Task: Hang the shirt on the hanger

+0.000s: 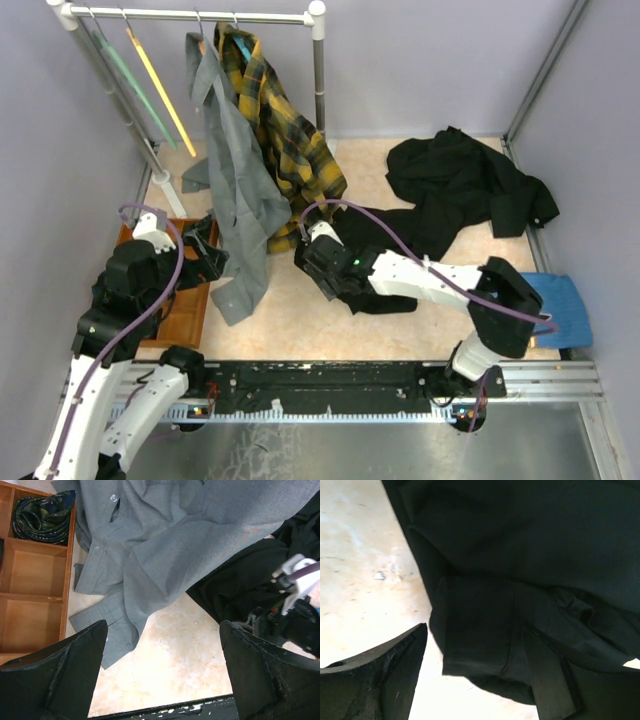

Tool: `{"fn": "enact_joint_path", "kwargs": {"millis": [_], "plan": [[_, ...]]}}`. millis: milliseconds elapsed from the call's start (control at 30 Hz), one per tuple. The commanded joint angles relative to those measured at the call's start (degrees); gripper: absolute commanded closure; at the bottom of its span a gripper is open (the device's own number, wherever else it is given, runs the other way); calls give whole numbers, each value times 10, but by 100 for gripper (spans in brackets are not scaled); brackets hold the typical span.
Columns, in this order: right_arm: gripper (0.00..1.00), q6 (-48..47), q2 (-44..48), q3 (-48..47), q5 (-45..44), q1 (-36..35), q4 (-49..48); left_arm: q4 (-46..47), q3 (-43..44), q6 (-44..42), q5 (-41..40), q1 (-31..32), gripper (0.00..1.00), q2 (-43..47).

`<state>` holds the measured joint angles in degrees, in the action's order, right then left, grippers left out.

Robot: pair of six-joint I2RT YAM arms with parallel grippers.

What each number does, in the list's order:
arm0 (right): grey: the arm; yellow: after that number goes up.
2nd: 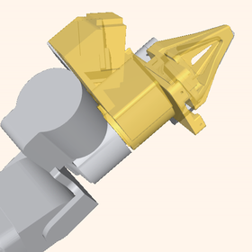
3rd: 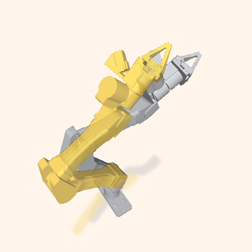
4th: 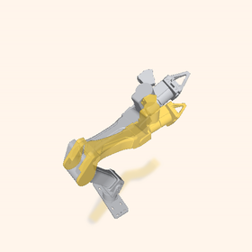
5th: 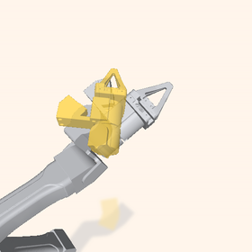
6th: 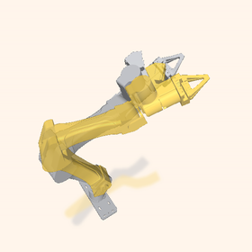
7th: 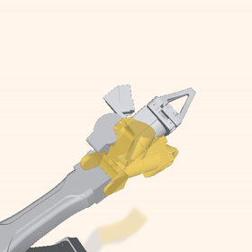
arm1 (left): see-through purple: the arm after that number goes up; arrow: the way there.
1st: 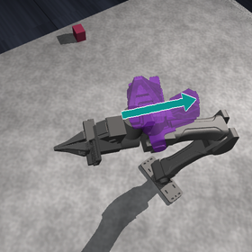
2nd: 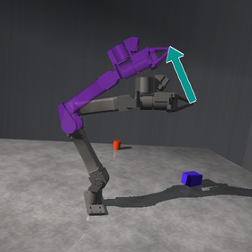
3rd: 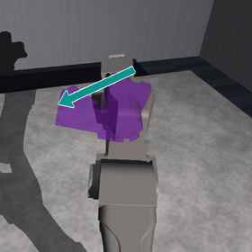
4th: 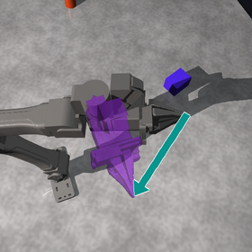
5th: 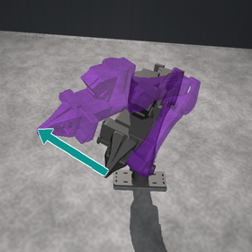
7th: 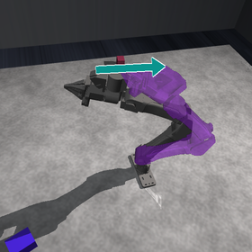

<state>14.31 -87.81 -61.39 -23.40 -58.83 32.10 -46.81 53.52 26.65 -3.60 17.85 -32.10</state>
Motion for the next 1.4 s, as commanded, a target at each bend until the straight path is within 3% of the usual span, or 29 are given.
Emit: {"fn": "enact_joint_path", "kwargs": {"millis": [0, 100, 167, 333, 600, 733, 867, 967, 1167, 1367], "plan": [[24, -19, -43, -18, -71, -7, -37, -12, 0, 6, -15, -3, 2, 7], [26, -23, -81, -29, -115, -12, -26, -13, -1, 6, -12, -3, 1, 6], [32, -20, -99, -39, -156, -14, -5, -15, 1, 5, -12, -3, 1, 6], [56, -17, -64, -39, -203, -14, 25, -18, 2, 4, -13, -3, 2, 8], [100, -28, 21, -32, -195, -12, 51, 1, -10, 1, 13, -3, 1, -4], [100, -23, 75, -56, -161, -5, 73, 28, -11, -16, 40, -3, 2, -11], [100, -18, 161, -112, -28, 23, 73, 62, 7, -39, 99, -3, 4, -28], [100, -5, 183, -189, 20, 27, 92, 84, 26, -51, 125, -3, 5, -42], [100, 14, 137, -434, 81, 16, 168, 137, 59, -67, 184, -3, 4, -50], [100, 29, 18, -706, 71, -56, 265, 165, 94, -88, 222, -3, 2, -55]]}}
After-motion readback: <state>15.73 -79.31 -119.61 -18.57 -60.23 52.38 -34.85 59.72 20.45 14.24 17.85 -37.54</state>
